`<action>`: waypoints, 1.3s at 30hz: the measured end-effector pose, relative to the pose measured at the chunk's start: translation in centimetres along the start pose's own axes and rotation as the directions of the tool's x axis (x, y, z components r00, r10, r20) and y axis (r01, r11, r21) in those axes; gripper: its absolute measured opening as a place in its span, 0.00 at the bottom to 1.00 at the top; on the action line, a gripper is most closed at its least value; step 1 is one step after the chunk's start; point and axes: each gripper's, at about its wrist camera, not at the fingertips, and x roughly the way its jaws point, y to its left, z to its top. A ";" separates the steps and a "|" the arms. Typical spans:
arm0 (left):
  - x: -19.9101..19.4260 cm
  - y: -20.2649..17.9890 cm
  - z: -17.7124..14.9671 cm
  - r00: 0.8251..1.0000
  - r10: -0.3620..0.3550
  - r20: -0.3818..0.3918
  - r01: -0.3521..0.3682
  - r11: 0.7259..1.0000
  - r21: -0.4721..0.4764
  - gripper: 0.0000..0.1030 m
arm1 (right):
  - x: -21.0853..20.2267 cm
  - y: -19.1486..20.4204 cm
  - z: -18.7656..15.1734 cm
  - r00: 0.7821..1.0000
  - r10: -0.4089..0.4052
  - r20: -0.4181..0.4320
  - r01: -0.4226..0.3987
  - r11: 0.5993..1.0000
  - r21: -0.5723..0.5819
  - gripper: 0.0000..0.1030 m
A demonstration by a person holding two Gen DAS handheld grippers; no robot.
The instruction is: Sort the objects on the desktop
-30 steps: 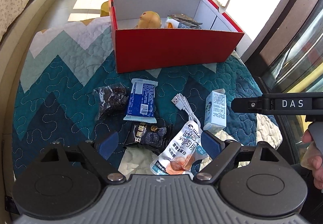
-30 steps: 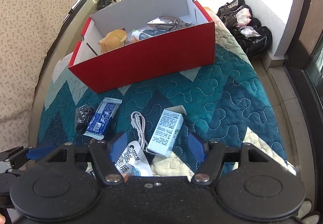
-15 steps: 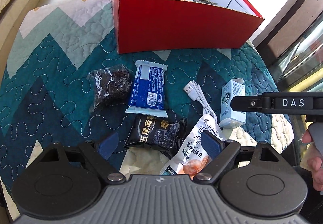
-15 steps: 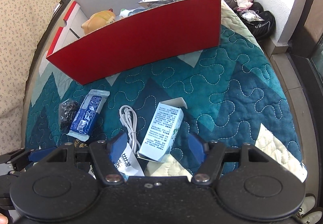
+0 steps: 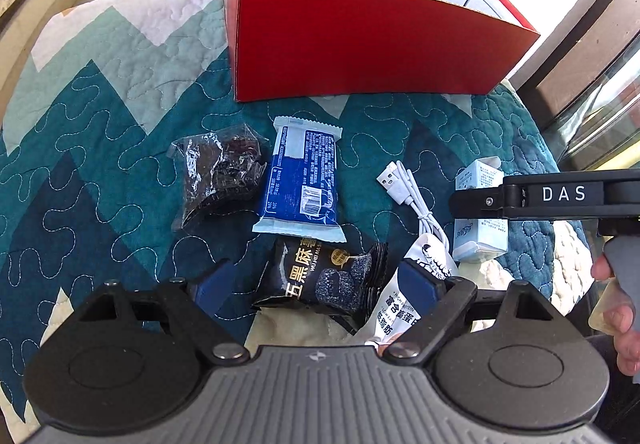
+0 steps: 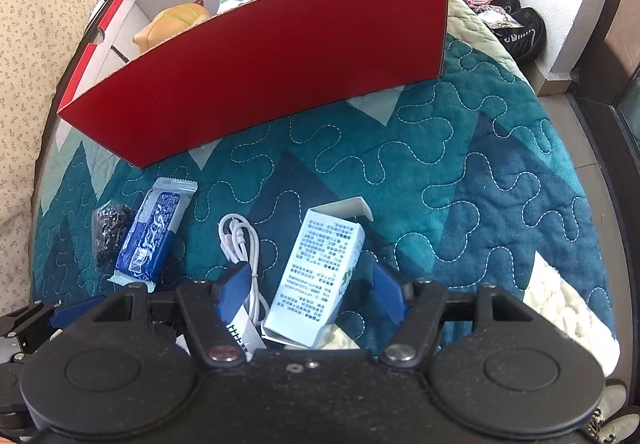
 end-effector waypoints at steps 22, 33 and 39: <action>-0.3 -0.2 -0.2 1.000 0.003 0.030 -0.004 1.000 0.030 0.55 | 0.6 0.2 0.0 0.999 -0.044 0.007 0.044 0.998 -0.034 0.38; -0.8 -0.2 -0.4 0.999 0.009 0.038 -0.011 1.000 0.029 0.45 | -0.5 0.9 -0.5 0.997 -0.072 0.041 0.076 0.993 -0.092 0.31; -1.4 -0.1 -0.6 0.999 0.004 0.047 -0.004 1.000 0.010 0.44 | -2.0 1.3 -0.8 0.996 -0.061 0.067 0.068 0.992 -0.108 0.29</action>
